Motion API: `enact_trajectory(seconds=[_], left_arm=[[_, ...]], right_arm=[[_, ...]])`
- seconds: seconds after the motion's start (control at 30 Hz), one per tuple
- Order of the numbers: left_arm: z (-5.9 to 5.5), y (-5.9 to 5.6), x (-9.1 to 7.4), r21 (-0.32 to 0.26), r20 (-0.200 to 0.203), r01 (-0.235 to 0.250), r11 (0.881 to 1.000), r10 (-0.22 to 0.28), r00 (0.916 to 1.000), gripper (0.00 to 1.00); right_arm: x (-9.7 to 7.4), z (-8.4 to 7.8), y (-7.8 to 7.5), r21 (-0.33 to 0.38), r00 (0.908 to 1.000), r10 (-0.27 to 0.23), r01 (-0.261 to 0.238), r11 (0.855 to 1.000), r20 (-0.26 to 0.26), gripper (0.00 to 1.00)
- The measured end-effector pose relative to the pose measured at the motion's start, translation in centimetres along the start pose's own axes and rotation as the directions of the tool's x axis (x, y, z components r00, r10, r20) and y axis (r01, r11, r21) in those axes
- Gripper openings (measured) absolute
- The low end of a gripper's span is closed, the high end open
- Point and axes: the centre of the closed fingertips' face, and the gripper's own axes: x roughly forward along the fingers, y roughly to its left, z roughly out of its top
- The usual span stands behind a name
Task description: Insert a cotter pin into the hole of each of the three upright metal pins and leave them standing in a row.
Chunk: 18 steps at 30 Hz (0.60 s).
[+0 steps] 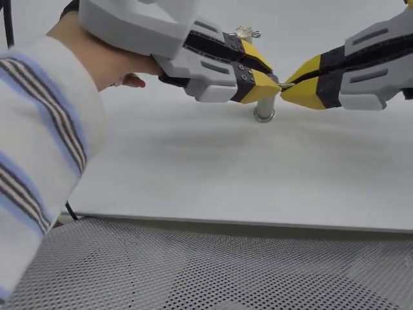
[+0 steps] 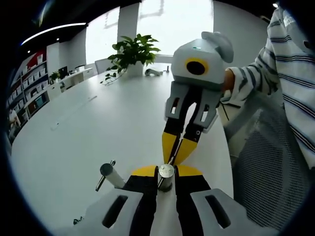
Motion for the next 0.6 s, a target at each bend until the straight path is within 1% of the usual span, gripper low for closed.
enact_trajectory(seconds=[0.03, 0.1, 0.13, 0.17, 0.2, 0.23, 0.37, 0.47, 0.6], left_arm=[[0.0, 0.0, 0.0, -0.001, 0.001, 0.001, 1.000, -0.001, 1.0000, 0.09], [0.0, 0.0, 0.0, -0.006, 0.003, 0.000, 1.000, 0.000, 1.0000, 0.09], [0.0, 0.0, 0.0, -0.006, 0.003, 0.001, 1.000, -0.001, 1.0000, 0.09], [0.0, 0.0, 0.0, -0.005, 0.002, 0.002, 1.000, -0.002, 1.0000, 0.09], [0.0, 0.0, 0.0, -0.005, 0.002, 0.002, 1.000, -0.002, 1.0000, 0.09], [0.0, 0.0, 0.0, -0.004, 0.003, 0.002, 1.000, -0.002, 1.0000, 0.09], [0.0, 0.0, 0.0, -0.002, 0.005, 0.001, 1.000, -0.001, 1.0000, 0.09], [0.0, 0.0, 0.0, -0.004, 0.006, 0.000, 1.000, 0.000, 1.0000, 0.09], [0.0, 0.1, 0.1, -0.005, 0.006, -0.001, 1.000, 0.001, 1.0000, 0.09]], right_arm=[[0.0, 0.0, 0.0, -0.010, 1.0000, -0.001, 0.001, 1.000, 0.000, 0.00], [0.0, 0.0, -0.2, -0.009, 1.0000, -0.006, 0.006, 1.000, 0.002, 0.00], [0.0, 0.1, -0.4, 0.014, 0.9996, -0.025, 0.024, 1.000, 0.010, 0.02], [0.0, 0.1, -0.5, 0.025, 0.9994, -0.032, 0.032, 0.999, 0.011, 0.08], [-0.2, 0.0, -0.4, 0.025, 0.9998, -0.021, 0.021, 0.999, 0.005, 0.12], [-0.4, -0.1, -0.3, 0.031, 0.9998, -0.018, 0.018, 0.999, 0.003, 0.12], [-0.9, -0.4, -0.3, 0.029, 0.9998, -0.020, 0.020, 0.999, 0.002, 0.01], [-0.9, -0.4, -0.2, 0.051, 0.9999, -0.015, 0.015, 0.999, 0.007, 0.00], [-0.8, -0.3, -0.1, 0.054, 0.9997, -0.019, 0.018, 0.998, 0.014, 0.00]])
